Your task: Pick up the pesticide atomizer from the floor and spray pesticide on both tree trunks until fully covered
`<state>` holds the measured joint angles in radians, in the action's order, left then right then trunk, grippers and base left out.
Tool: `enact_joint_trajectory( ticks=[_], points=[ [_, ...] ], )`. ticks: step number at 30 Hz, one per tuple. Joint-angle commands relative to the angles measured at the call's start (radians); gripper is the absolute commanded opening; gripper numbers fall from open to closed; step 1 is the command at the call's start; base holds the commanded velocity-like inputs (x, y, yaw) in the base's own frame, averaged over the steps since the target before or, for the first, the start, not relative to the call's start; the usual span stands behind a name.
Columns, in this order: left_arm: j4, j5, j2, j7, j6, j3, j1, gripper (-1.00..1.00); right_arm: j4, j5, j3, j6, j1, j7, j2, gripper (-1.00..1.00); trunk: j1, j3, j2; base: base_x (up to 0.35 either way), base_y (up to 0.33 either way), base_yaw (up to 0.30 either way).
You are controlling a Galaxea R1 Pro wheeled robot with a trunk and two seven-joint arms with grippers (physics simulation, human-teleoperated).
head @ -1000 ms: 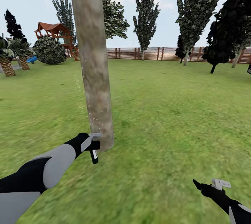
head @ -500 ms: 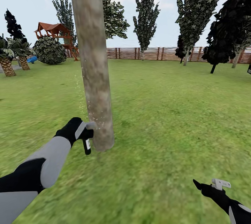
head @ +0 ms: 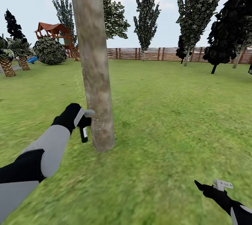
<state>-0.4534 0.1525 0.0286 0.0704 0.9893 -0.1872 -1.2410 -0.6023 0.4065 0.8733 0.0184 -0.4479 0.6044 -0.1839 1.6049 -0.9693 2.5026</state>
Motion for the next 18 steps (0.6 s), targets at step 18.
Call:
enact_joint_trajectory(
  ticks=[18],
  points=[
    [0.022,-0.002,0.024,0.0,0.009,0.002,-0.183,-1.0,0.004,0.002,-0.002,0.0,0.0,0.002,0.009,1.0,0.0,0.0,0.0,0.0,0.0,0.0]
  ],
)
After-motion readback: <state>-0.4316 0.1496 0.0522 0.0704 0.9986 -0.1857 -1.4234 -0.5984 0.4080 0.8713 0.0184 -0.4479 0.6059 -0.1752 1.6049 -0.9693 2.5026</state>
